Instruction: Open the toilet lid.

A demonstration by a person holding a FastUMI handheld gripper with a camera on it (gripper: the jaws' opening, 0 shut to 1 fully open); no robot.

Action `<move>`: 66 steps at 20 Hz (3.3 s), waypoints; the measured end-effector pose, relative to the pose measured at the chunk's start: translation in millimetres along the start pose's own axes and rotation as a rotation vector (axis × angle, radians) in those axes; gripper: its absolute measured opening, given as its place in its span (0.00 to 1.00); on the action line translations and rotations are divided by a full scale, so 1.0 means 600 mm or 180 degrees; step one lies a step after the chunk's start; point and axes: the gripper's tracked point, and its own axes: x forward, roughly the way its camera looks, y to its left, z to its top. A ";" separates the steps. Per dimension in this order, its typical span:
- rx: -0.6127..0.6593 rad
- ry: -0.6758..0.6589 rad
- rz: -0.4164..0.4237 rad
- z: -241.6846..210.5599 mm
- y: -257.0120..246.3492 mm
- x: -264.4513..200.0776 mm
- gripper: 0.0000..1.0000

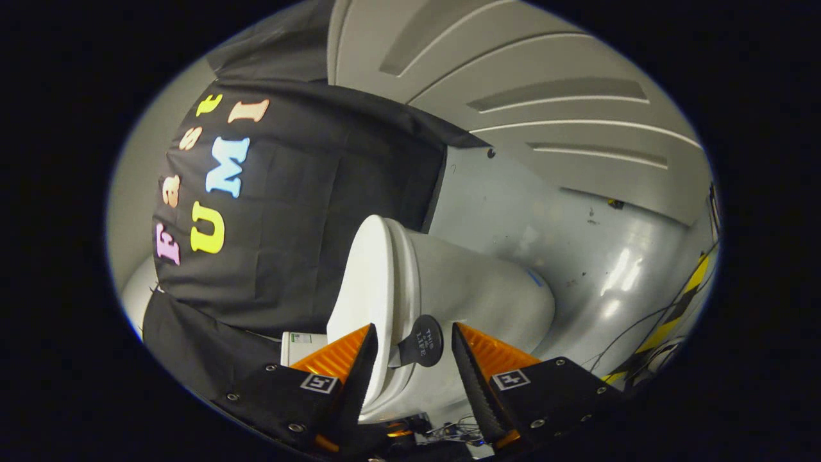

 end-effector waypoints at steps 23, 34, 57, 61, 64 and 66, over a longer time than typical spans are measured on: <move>-0.0476 -0.0154 0.0218 0.011 0.012 0.024 0.00; -0.0916 -0.0213 -0.0220 0.011 0.059 -0.005 0.00; -0.2600 -0.0623 -0.0799 0.021 0.239 -0.068 0.00; -0.2798 -0.0759 -0.0784 0.018 0.277 -0.080 0.00; -0.2975 -0.0846 -0.0791 0.011 0.306 -0.088 0.00; -0.3111 -0.0902 -0.0814 0.006 0.327 -0.095 0.00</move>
